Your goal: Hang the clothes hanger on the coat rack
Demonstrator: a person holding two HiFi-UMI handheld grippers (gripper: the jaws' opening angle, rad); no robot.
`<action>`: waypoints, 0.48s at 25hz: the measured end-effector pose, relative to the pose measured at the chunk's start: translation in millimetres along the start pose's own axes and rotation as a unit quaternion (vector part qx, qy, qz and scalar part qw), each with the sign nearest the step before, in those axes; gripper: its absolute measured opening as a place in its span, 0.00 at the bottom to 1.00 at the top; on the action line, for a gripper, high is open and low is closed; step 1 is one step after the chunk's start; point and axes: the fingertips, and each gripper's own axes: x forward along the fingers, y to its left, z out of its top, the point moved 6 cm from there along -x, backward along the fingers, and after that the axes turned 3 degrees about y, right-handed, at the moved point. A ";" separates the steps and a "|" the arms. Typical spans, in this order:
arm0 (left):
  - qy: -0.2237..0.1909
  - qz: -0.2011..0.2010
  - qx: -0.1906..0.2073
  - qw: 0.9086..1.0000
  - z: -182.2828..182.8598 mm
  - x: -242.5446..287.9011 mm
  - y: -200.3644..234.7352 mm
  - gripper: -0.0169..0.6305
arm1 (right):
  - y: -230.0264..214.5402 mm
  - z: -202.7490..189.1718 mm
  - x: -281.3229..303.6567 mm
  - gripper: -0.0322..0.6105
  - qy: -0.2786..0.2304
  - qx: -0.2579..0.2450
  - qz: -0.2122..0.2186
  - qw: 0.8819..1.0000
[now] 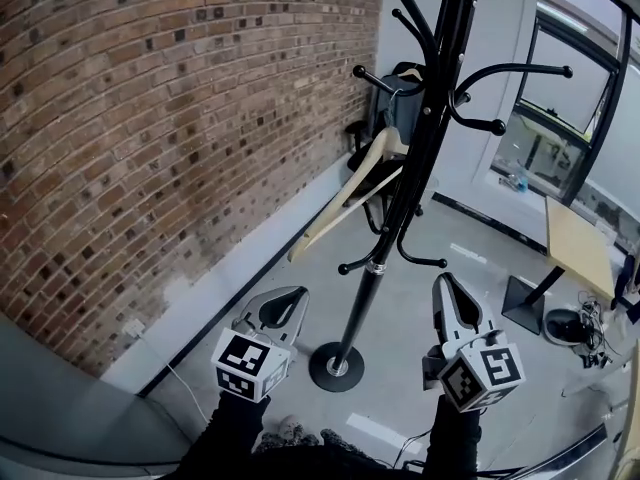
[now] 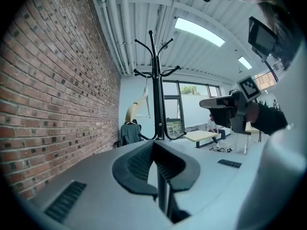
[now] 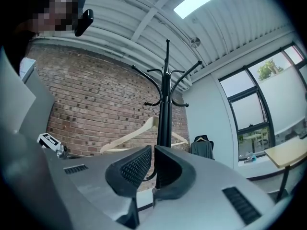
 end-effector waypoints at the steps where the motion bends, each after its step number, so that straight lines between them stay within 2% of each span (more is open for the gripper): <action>1: -0.001 0.002 0.000 1.000 0.5 -2.2 -3.2 0.04 | -0.8 -2.9 -3.3 0.09 0.001 0.003 0.000 1.000; 7: -0.006 0.008 0.003 1.000 0.6 -11.5 -21.1 0.04 | -1.5 -25.3 -20.5 0.07 0.009 0.010 0.007 1.000; 12: -0.004 0.010 0.003 1.000 -1.0 -14.7 -35.7 0.04 | 1.0 -39.2 -31.9 0.07 0.041 -0.017 0.015 0.999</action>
